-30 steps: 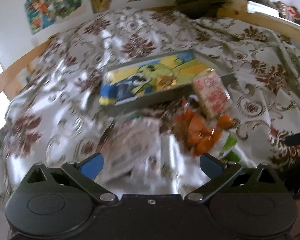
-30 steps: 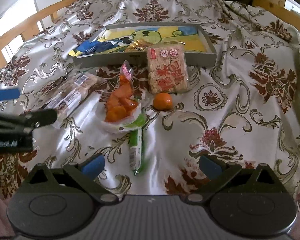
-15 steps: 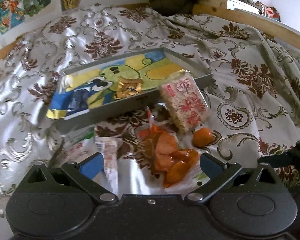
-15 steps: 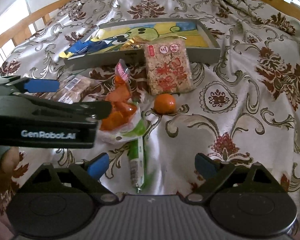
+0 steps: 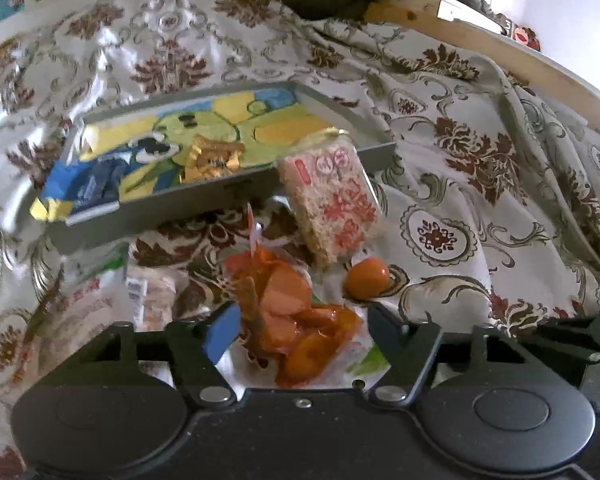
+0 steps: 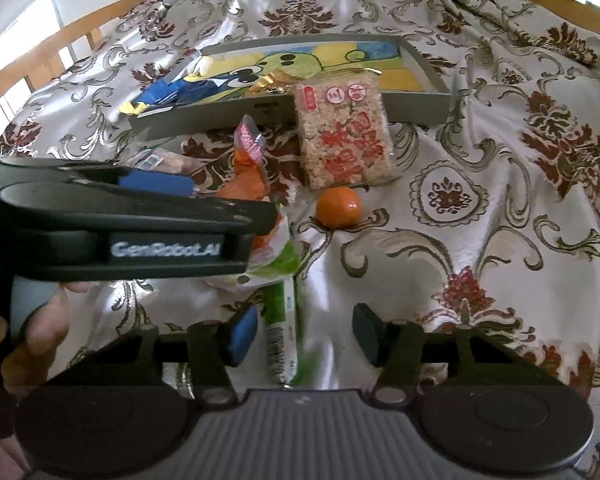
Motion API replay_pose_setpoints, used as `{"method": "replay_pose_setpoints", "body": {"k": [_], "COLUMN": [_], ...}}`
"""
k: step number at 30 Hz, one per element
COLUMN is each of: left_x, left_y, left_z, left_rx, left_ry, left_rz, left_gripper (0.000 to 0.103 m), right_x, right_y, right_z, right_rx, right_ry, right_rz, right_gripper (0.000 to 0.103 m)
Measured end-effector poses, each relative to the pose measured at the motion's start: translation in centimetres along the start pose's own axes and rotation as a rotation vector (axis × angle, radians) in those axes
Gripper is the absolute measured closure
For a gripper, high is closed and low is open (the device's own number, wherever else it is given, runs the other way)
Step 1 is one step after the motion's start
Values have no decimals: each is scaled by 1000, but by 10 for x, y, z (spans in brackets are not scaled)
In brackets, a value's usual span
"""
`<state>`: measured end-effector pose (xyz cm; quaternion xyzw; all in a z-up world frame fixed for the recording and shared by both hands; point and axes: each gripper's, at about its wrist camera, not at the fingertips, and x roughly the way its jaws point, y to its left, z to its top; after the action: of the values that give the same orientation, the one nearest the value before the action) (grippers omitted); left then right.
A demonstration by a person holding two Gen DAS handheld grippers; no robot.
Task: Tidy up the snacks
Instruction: 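Grasp orange dried-fruit bag with left tool while right tool grasps green tube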
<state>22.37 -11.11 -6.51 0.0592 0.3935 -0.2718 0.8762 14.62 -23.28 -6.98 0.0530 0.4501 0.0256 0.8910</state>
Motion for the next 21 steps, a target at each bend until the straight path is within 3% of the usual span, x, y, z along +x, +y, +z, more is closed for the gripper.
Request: {"method": "replay_pose_setpoints", "body": {"k": [3,7,9,10,15,16,17,18,21], "left_x": [5,14,17,18,19,18,16,14,12], "left_y": [4,8,11,12,18,20,22,24,30], "left_z": [1,2,2,2,0,0,0,1,2], "left_rx": [-17,-23,-42,-52,-107,-124,-135,-156,-192], "left_ry": [9,43,47,48,50,44,37,36,41], "left_rz": [9,33,23,12,-14,-12,-12,-16,-19], "left_gripper": [40,43,45,52,54,65,66,75,76], "right_x": [5,14,19,21,25,25,24,24,21], "right_y": [3,7,9,11,22,24,24,23,20], "right_z": [0,0,-1,-1,-1,-1,-1,-1,0], "right_rx": [-9,-23,-30,-35,-95,-101,-103,-99,-83], "right_ry": [9,22,19,17,-12,-15,-19,-21,-31], "right_rz": [13,9,3,-2,-38,-43,-44,-41,-31], "right_gripper": [61,65,68,70,79,81,81,82,83]}}
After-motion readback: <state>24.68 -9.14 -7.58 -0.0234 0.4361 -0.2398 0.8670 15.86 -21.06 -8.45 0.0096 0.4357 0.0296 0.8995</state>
